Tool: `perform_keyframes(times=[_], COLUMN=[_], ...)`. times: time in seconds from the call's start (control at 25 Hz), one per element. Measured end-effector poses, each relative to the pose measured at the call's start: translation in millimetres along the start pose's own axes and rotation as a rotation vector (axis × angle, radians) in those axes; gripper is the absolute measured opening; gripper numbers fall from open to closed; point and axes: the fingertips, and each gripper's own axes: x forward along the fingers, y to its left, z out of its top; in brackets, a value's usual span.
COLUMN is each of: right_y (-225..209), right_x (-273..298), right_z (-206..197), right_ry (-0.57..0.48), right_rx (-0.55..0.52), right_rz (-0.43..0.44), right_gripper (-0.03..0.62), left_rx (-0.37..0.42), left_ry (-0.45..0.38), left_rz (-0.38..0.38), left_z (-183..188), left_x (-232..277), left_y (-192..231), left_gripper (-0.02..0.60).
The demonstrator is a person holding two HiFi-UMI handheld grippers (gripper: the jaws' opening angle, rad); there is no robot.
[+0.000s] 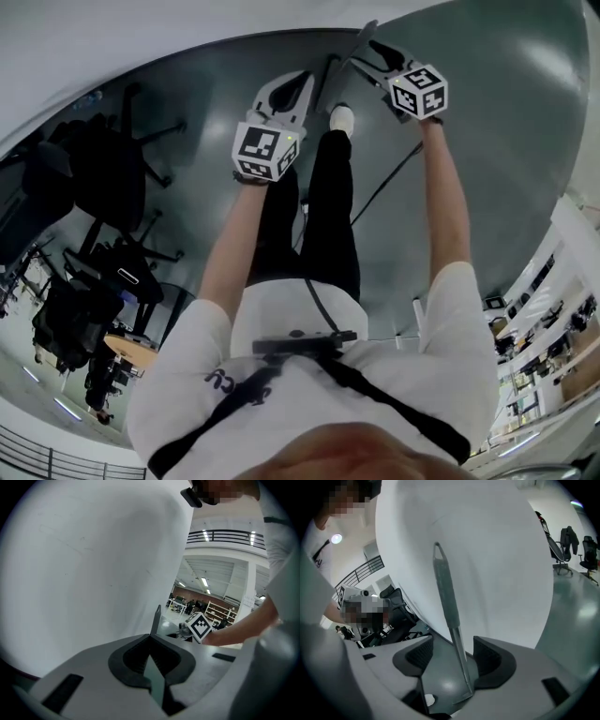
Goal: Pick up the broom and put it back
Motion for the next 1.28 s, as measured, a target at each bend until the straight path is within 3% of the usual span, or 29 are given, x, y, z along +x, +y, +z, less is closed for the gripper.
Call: perform_keyframes(times=[0.44, 0.56, 0.68, 1.28], right_y=[-4.0, -8.1, -6.7, 34.0], right_x=[31.7, 38.0, 39.1, -32.1], right_z=[-18.0, -20.6, -21.7, -23.0], right_ry=[0.156, 0.188, 0.2, 0.071], right_rx=[-0.209, -0.242, -0.25, -0.024], right_rz=[0.125, 0.091, 0.068, -0.402], right_gripper=[0.25, 0.095, 0.095, 0.095], left_rx=[0.023, 0.011, 0.001, -0.033], left_ry=[0.043, 0.05, 0.051, 0.022], left_rz=[0.003, 0.007, 0.01, 0.03], left_z=[-21.7, -25.8, -27.7, 1.4], left_x=[-9.1, -11.6, -15.0, -63.0], left_y=[-11.1, -9.5, -10.8, -5.6], left_gripper=[0.009, 0.009, 0.009, 0.009])
